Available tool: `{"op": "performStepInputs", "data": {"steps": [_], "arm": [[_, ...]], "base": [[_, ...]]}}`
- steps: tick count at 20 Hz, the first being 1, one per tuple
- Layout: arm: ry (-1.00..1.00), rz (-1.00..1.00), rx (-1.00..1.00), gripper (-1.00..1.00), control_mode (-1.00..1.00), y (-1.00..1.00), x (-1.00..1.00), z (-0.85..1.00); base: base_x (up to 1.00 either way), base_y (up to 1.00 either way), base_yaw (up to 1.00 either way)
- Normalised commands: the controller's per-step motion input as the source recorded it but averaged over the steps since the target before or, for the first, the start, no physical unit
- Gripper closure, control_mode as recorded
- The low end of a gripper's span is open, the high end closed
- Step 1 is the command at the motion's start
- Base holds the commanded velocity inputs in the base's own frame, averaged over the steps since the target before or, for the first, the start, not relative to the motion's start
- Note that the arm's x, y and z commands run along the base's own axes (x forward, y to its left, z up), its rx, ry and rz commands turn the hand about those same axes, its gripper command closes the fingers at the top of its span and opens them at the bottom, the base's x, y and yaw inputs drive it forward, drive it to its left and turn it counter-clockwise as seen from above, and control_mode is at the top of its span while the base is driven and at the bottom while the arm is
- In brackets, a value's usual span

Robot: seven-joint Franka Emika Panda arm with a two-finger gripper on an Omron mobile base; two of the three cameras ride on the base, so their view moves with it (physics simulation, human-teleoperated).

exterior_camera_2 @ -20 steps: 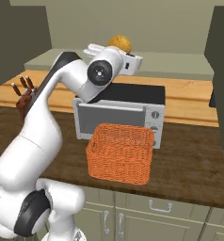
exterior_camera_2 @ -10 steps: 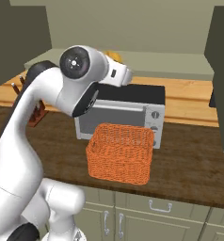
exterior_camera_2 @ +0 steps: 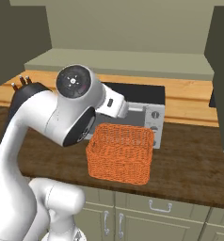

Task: Open the cabinet, pick up the bread from the cabinet and place it in the basket. Then move the basket to the dining counter.

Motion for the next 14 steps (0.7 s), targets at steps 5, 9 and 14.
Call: {"op": "performStepInputs", "data": {"steps": [5,9,14], "arm": [[0.4,0.04,0.0,1.0,-1.0,0.25,-0.05,-0.51],[0.37,0.0,0.0,1.0,-1.0,0.31,0.0,-0.32],[0.27,0.0,0.0,1.0,-1.0,0.1,0.0,-0.47]], "base": [[0.0,0.0,0.0],[0.0,0.0,0.0],[0.0,0.0,0.0]]}}
